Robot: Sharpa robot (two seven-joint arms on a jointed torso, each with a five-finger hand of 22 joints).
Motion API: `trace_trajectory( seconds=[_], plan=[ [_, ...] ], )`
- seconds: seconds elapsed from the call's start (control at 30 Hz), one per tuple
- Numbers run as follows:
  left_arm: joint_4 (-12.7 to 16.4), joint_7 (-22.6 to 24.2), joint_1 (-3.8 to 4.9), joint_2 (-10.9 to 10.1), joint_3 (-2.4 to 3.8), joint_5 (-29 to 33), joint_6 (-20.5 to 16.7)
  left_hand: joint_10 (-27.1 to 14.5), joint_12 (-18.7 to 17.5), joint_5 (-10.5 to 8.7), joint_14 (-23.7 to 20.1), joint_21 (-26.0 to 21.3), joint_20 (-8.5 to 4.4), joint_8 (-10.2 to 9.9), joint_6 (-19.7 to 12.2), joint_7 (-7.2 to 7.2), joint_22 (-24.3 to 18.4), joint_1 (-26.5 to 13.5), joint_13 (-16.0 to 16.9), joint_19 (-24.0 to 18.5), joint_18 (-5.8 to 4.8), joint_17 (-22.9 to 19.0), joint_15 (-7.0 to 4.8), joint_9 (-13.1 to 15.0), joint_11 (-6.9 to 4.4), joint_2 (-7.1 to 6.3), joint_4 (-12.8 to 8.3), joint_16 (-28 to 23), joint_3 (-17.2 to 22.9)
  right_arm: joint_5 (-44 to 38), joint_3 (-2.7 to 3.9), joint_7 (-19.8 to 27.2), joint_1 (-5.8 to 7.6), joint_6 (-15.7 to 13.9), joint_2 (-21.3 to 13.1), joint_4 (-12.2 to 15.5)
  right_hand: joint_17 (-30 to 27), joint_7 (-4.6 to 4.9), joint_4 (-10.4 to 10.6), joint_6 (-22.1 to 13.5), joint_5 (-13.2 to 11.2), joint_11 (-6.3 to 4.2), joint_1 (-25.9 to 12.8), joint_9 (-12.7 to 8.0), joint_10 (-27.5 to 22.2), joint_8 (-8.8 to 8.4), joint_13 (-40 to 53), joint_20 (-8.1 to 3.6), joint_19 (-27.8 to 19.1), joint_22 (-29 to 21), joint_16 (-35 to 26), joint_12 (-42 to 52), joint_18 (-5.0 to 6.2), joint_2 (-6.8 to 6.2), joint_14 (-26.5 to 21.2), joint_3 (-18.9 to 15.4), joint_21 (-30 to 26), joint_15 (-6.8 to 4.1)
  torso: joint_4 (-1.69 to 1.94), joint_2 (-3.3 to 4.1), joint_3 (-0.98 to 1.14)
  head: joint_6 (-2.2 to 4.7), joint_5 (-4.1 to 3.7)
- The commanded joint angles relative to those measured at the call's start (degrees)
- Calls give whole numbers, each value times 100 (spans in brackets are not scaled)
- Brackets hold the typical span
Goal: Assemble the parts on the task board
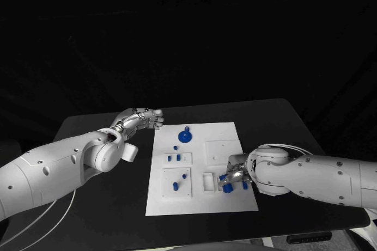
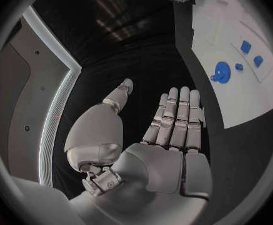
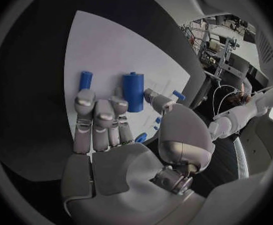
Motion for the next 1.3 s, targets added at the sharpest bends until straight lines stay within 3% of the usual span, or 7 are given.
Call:
trace_trajectory(
  seconds=[0.03, 0.2, 0.33, 0.73, 0.83, 0.9, 1.3],
  plan=[
    [11, 23, 6, 1, 3, 31, 62, 0, 19, -20, -19, -23, -5, 7, -28, 100, 12, 8, -8, -22, 76, 10, -2, -6, 30, 86, 19, -25, 7, -200, -23, -58, -27, 159, -19, -7, 12, 18, -47, 38, 14, -16, 73, -39, -3, 18, -1, -14, -6, 82, -35, 3, 261, 138, 39, 39, 43, -20, 3, -1, -4, 7, 3],
    [11, 16, 7, -8, 3, 31, 54, 2, 21, -20, -17, -26, -5, 13, -27, 99, 20, 11, -12, -21, 77, 16, -2, -5, 31, 119, 12, -27, 5, -65, -23, -51, -27, -11, -89, 55, 34, -13, -353, 152, 13, -43, 293, -13, 14, 51, -1, -3, -37, 94, -46, -1, 260, 520, 43, 153, 69, -40, 1, 1, -4, 11, 4],
    [10, 14, 7, -14, 3, 31, 51, 4, 22, -20, -16, -27, -4, 15, -27, 99, 24, 10, -13, -20, 76, 19, -2, -5, 32, 133, 9, -27, 2, 200, -21, -41, -9, -127, -169, 155, 46, -27, -456, 215, 13, -56, 261, -8, 36, 56, -6, 26, -53, 93, -58, -8, 258, 606, 46, 177, 83, -48, -4, -1, -2, 12, 6],
    [-5, 8, 11, -6, 3, 31, 51, 6, 24, -21, -14, -29, -4, 20, -26, 98, 29, 10, -16, -20, 77, 23, -2, -5, 32, 148, 1, -29, -4, 1458, -20, -36, 399, -421, -292, 253, 67, -45, -537, 299, 12, -73, 135, -37, 92, 35, -18, 59, -43, 88, -63, -17, 261, 603, 63, 203, 114, -59, -5, 1, -6, 30, 2],
    [-2, 8, 13, 2, 3, 31, 54, 6, 24, -21, -14, -29, -4, 20, -26, 98, 30, 10, -16, -20, 77, 23, -2, -5, 32, 149, 0, -29, -5, 1819, -20, -36, 410, -364, -212, 204, 68, -45, -538, 303, 12, -73, 125, -39, 93, 33, -18, 60, -42, 87, -63, -17, 261, 601, 64, 202, 116, -59, -6, 0, -8, 29, 10],
    [0, 5, 16, 8, 3, 31, 55, 6, 24, -20, -14, -30, -4, 20, -26, 98, 30, 10, -16, -20, 77, 23, -2, -5, 32, 149, -1, -29, -5, 1836, -21, -43, 410, -149, -138, 167, 73, -46, -534, 312, 12, -75, 63, -49, 97, 23, -20, 65, -40, 85, -64, -22, 261, 585, 65, 181, 120, -62, 1, 2, -9, 26, 5],
    [13, 6, 24, 12, 3, 31, 45, 5, 24, -21, -15, -32, -3, 23, -26, 98, 35, -1, -19, -20, 76, 26, 0, -5, 33, 155, -3, -32, -16, 1947, -26, -39, 351, -145, 238, -75, 86, -45, -581, 322, 12, -74, -83, -86, 84, -21, -20, 68, -57, 76, -80, -42, 261, 590, 64, 137, 122, -65, 5, 4, -9, 8, 16]
  ],
)
